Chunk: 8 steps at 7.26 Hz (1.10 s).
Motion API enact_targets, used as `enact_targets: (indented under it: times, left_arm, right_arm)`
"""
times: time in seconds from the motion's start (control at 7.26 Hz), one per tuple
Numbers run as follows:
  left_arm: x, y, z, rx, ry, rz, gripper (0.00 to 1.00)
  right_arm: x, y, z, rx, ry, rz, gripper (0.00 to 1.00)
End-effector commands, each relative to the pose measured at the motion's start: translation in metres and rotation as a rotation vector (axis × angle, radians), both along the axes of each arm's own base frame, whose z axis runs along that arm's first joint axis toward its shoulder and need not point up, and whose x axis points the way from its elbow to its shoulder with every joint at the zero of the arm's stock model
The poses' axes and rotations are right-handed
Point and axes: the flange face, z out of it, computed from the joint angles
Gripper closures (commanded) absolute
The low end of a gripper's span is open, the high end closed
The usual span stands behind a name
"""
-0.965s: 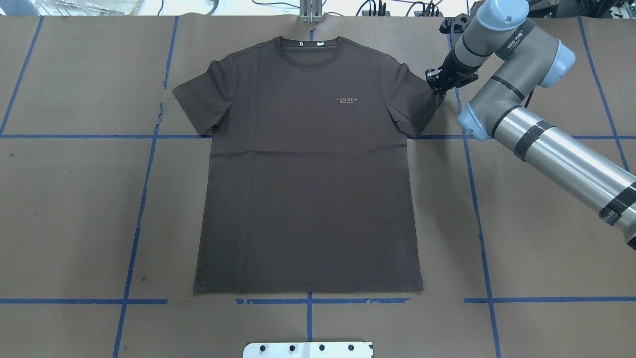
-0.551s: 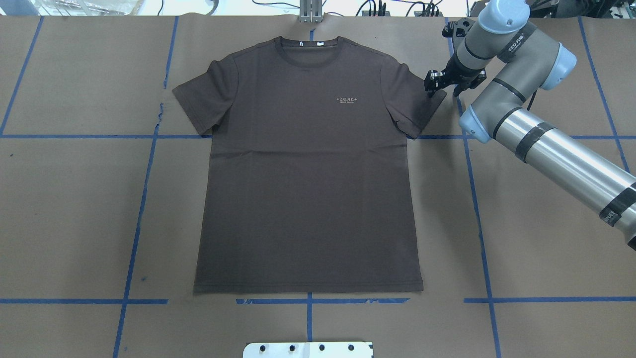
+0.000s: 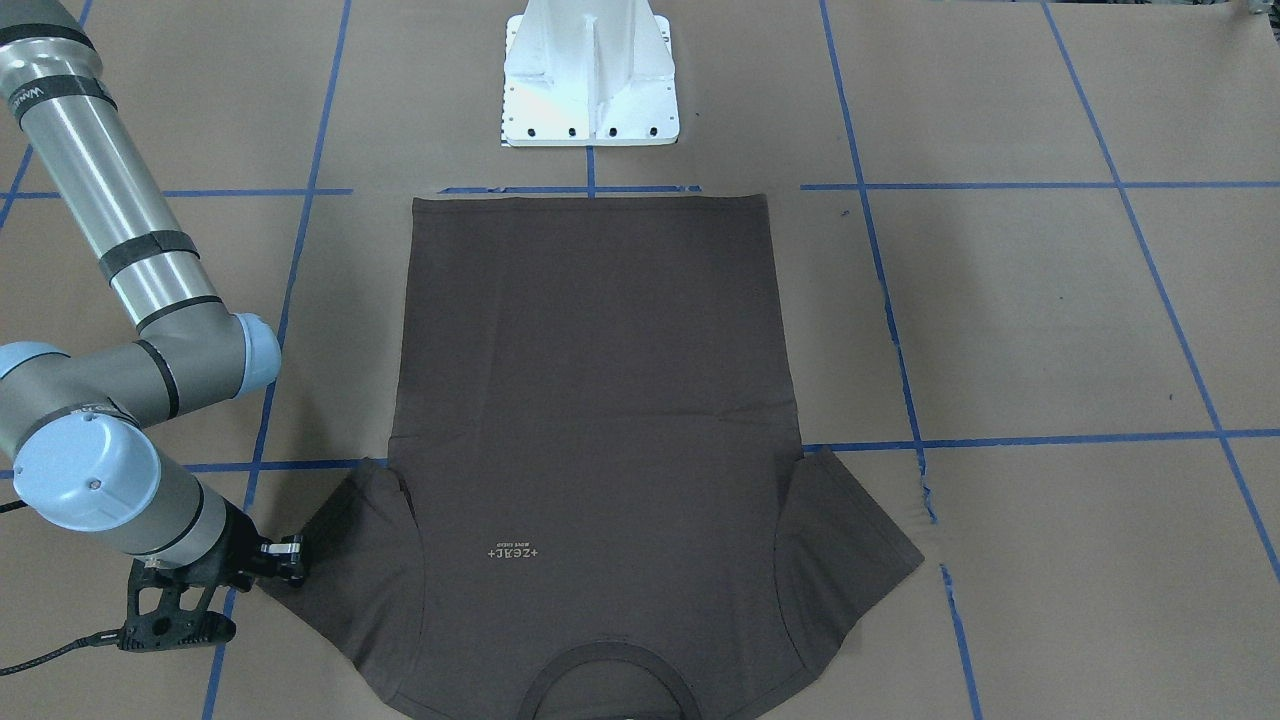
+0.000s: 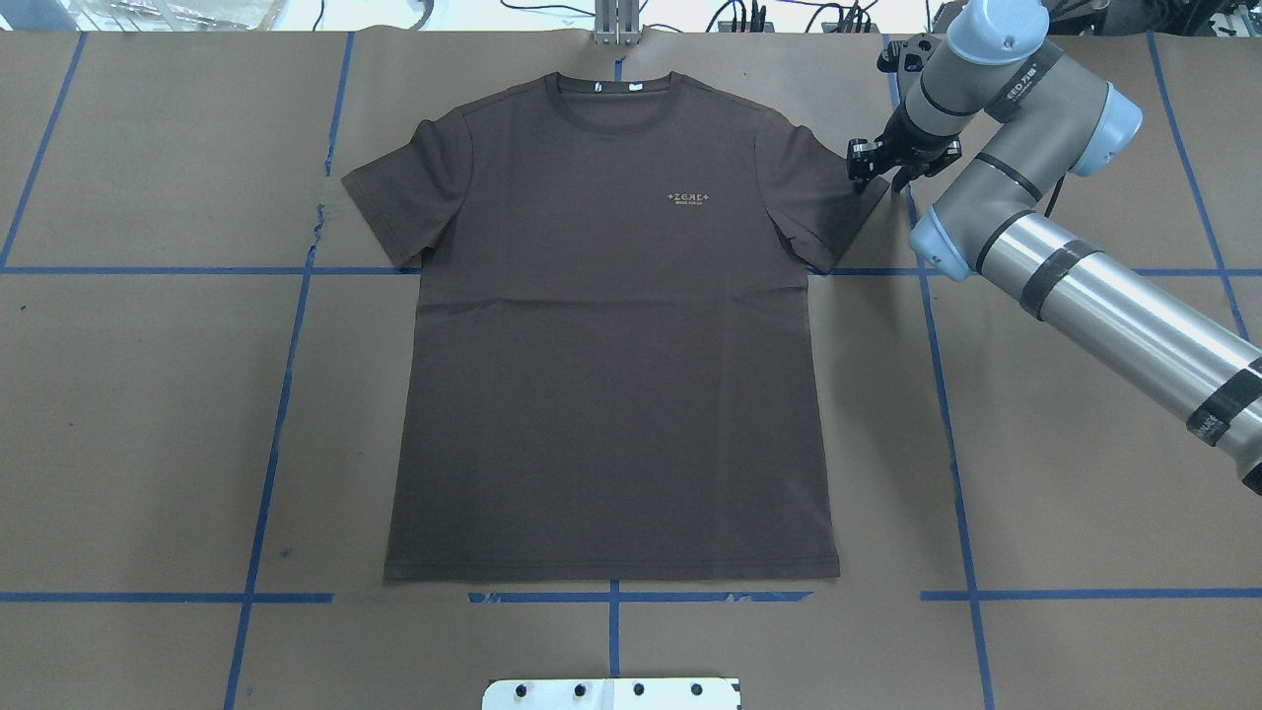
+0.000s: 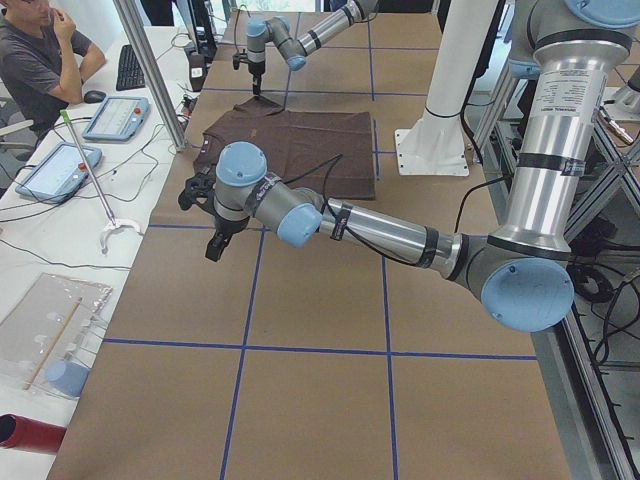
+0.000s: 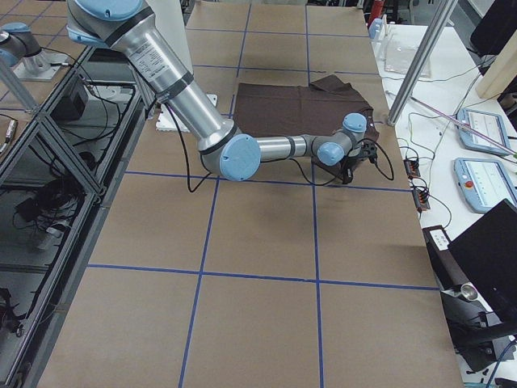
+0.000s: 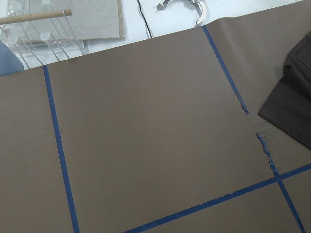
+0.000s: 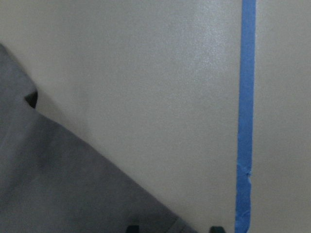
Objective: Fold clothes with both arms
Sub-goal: 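Grasp the sleeve tip with the right gripper, then fold the sleeve inward onto the shirt body with the right gripper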
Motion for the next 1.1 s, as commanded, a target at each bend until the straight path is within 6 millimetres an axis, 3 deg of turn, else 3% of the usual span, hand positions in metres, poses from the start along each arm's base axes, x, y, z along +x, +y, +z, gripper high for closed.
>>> enact_targets:
  times: [0.0,0.14,0.41,0.69,0.83,0.96]
  left_arm:
    - [0.0,0.0,0.0,-0.001,0.001,-0.001,0.0]
    - [-0.001,0.0,0.0,-0.001,0.001,-0.002,0.0]
    - [0.0,0.0,0.001,-0.003,0.001,-0.001,0.0]
    - [0.0,0.0,0.002,-0.006,-0.001,-0.002,0.0]
    - [0.0,0.0,0.002,-0.004,-0.001,-0.002,0.0]
    - [0.0,0.0,0.001,-0.003,-0.001,-0.002,0.0]
  right_arm:
    - [-0.001,0.0,0.0,-0.001,0.0,0.0,1.0]
    - [-0.001,0.0,-0.001,-0.001,-0.002,-0.001,1.0]
    - [-0.003,-0.003,-0.026,0.033,-0.024,-0.005,1.0]
    - [-0.004,-0.001,-0.076,0.088,-0.083,-0.014,1.0]
    - [-0.012,-0.009,-0.116,0.114,-0.106,-0.013,1.0]
    - [-0.036,-0.008,-0.16,0.102,-0.097,-0.035,1.0]
